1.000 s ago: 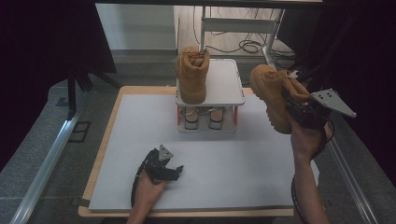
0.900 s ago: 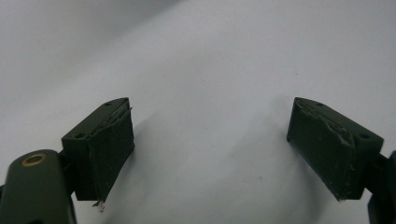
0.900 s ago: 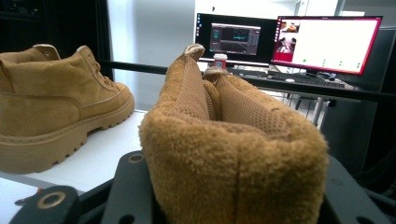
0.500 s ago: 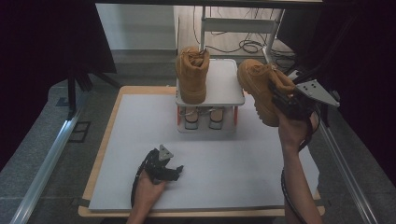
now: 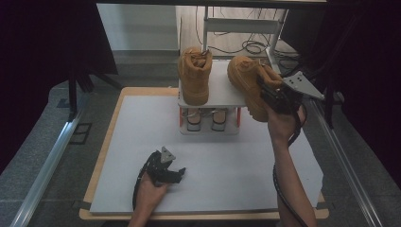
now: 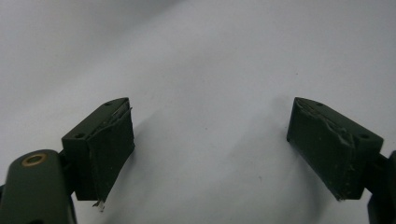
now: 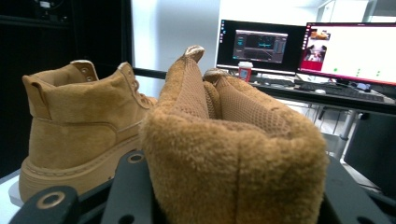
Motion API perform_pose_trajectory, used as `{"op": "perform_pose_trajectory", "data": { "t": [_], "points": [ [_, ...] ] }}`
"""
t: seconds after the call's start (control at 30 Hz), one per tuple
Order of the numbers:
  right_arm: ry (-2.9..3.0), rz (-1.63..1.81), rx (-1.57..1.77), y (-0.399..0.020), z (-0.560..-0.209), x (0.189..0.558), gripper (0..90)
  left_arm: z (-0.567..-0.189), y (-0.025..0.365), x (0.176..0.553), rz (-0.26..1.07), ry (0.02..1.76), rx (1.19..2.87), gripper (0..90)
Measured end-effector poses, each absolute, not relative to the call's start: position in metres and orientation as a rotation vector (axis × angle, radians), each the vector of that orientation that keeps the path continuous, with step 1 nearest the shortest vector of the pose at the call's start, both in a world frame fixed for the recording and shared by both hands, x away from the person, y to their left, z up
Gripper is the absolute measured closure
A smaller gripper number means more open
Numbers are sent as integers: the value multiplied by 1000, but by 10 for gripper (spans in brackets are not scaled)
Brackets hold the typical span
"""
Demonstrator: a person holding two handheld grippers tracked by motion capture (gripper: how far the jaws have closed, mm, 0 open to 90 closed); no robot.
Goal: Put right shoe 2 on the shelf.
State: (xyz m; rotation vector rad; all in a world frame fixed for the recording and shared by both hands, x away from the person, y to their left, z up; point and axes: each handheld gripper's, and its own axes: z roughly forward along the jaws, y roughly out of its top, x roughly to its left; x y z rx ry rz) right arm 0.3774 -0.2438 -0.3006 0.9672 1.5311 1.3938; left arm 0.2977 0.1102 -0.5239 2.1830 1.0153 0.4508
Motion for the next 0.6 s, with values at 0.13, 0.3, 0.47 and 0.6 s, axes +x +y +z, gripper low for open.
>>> {"op": "perform_pose_trajectory", "data": {
  "t": [0.13, 0.3, 0.47, 0.6],
  "points": [
    [1540, 1397, 962, -235, -301, 384, 559, -524, 111, 298, 451, 1011, 2190, 147],
    [1550, 1398, 963, -224, -301, 393, 559, -524, 111, 298, 451, 1011, 2190, 147],
    [1557, 1399, 964, -214, -301, 402, 559, -524, 111, 298, 450, 1011, 2190, 147],
    [1563, 1390, 970, -206, -301, 409, 559, -524, 111, 298, 450, 1011, 2189, 148]
  ]
}}
